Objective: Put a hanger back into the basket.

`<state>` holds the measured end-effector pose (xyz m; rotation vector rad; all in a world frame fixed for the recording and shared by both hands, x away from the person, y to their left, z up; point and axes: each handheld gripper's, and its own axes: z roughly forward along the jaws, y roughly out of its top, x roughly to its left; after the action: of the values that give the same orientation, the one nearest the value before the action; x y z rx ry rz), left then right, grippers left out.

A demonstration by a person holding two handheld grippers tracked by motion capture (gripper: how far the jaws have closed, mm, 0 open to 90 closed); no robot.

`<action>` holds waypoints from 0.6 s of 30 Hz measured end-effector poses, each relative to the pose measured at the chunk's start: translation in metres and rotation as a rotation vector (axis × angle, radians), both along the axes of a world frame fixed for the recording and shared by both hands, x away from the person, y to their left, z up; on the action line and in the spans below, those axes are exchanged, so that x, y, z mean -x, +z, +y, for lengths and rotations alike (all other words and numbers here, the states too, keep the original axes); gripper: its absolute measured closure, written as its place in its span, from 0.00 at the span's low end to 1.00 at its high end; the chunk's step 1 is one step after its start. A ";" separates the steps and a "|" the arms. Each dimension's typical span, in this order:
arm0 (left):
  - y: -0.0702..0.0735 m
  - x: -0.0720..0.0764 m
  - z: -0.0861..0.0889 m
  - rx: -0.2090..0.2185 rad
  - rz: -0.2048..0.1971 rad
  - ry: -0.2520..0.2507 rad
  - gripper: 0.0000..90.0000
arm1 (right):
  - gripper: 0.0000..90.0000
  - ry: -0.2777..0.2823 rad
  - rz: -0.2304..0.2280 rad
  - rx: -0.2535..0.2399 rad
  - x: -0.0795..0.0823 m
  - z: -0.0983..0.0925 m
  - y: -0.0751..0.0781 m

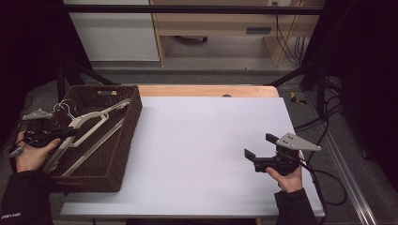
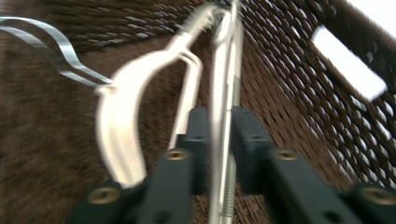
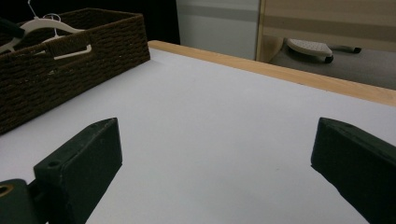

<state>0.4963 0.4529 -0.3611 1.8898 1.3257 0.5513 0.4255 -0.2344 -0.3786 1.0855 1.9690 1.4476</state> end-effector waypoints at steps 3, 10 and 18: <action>0.014 0.013 0.003 0.014 -0.061 0.055 0.68 | 0.03 -0.004 0.003 -0.002 -0.001 0.002 -0.001; 0.041 0.051 -0.018 0.115 -0.277 0.044 0.45 | 0.03 -0.005 0.003 -0.004 0.001 0.002 -0.001; 0.051 0.079 -0.077 0.176 -0.412 -0.069 0.16 | 0.02 -0.008 0.003 -0.020 0.001 -0.004 -0.004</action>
<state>0.4172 0.3763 -0.3101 1.5681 1.0012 0.7189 0.4246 -0.2381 -0.3822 1.1037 1.9537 1.4649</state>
